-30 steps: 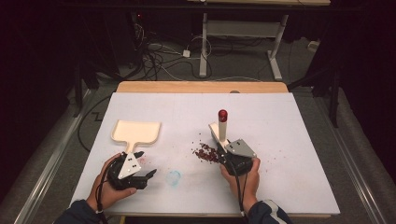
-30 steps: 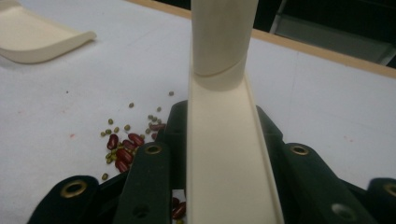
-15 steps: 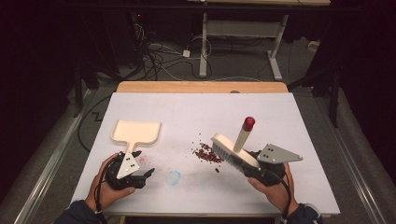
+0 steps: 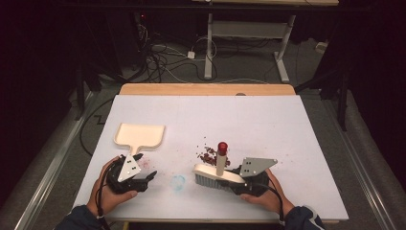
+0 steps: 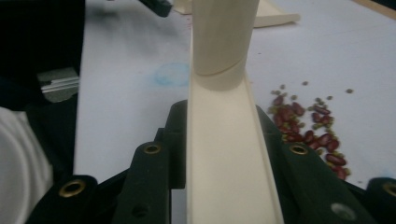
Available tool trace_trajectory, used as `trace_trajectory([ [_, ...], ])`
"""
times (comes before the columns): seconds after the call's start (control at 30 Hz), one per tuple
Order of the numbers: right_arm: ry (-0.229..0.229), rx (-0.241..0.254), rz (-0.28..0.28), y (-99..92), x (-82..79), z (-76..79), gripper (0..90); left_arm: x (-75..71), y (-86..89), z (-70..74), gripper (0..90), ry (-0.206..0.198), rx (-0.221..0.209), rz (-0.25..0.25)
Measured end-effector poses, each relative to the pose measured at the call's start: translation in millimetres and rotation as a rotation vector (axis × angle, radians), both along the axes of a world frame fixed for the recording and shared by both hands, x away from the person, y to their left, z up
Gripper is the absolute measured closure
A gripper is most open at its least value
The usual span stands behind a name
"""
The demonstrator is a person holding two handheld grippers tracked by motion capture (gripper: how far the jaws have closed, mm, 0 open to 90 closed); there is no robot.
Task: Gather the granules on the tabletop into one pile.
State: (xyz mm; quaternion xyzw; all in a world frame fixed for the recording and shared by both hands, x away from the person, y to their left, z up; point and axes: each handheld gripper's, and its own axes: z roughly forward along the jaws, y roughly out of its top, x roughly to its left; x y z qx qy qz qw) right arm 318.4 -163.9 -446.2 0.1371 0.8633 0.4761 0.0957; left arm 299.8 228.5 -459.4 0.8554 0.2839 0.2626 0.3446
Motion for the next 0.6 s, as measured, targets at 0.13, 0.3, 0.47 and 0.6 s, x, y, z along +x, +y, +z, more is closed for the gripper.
trace_trajectory([
  [0.13,0.0,0.012,-0.045,-2.5,15.0,-2.1,67.7,-0.6,-1.6,-0.3,24.4,0.001,0.002,0.0],
  [0.3,-0.017,0.014,-0.062,-0.4,21.8,1.6,67.8,-0.1,-2.4,-0.7,24.4,0.003,0.004,0.0],
  [0.47,-0.056,0.019,-0.082,-0.1,28.2,15.4,67.8,-0.2,-1.7,-0.4,24.4,0.001,-0.003,0.003],
  [0.6,-0.094,0.035,-0.111,-2.6,46.8,33.7,67.8,0.4,-0.6,-0.2,24.4,0.002,-0.007,0.002],
])
